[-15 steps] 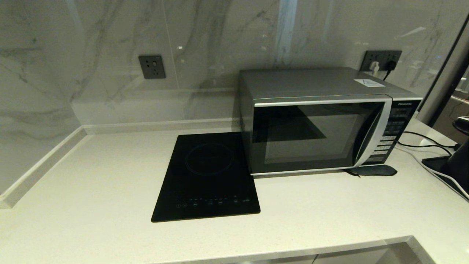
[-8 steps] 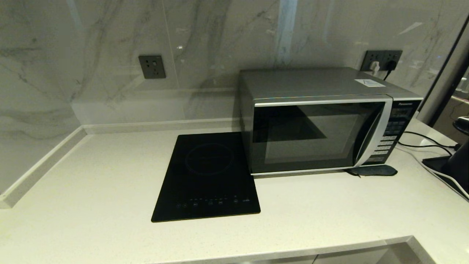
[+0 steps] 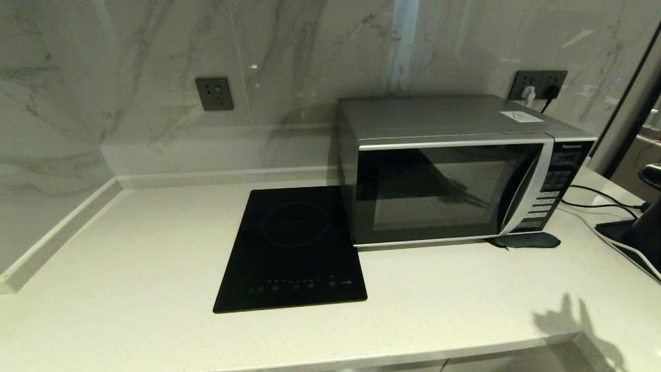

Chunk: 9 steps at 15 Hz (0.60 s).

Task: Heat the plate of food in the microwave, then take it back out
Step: Open the microwave oven

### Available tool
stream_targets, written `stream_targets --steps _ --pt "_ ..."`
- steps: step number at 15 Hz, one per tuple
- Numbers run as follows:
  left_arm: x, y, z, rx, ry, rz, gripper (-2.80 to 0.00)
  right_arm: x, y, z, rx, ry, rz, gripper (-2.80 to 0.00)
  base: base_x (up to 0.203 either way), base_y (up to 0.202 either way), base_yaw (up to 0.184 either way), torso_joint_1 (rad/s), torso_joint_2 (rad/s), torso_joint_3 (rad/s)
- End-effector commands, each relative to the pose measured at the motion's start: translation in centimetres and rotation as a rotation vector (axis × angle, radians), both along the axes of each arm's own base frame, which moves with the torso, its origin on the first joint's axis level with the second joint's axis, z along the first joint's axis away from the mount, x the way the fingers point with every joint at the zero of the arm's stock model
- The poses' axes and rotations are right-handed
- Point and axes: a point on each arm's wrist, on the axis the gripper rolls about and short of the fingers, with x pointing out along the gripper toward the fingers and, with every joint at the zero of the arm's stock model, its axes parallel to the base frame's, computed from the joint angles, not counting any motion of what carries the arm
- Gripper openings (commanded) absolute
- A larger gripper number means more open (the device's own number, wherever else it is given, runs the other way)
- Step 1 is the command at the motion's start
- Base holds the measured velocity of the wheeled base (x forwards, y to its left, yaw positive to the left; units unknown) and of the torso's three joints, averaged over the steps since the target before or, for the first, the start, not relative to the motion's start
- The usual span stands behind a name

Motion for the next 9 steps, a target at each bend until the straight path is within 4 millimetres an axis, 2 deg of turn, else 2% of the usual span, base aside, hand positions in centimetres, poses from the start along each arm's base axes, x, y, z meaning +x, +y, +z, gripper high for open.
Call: stream_targets --steps 1,6,9 --pt "0.0 0.0 0.0 -0.001 0.001 0.001 -2.80 4.6 0.3 -1.4 -0.016 0.099 -0.005 0.00 0.000 0.000 0.000 0.000 0.00 0.000" --pt "0.0 0.0 0.0 -0.001 0.001 0.001 -2.80 10.1 3.2 -4.8 0.026 0.214 -0.008 0.00 0.000 0.000 0.000 0.000 0.00 0.000" --pt "0.0 0.0 0.0 -0.001 0.001 0.001 -2.80 12.9 6.5 -7.2 0.030 0.241 -0.082 0.00 0.000 0.000 0.000 0.000 0.00 0.000"
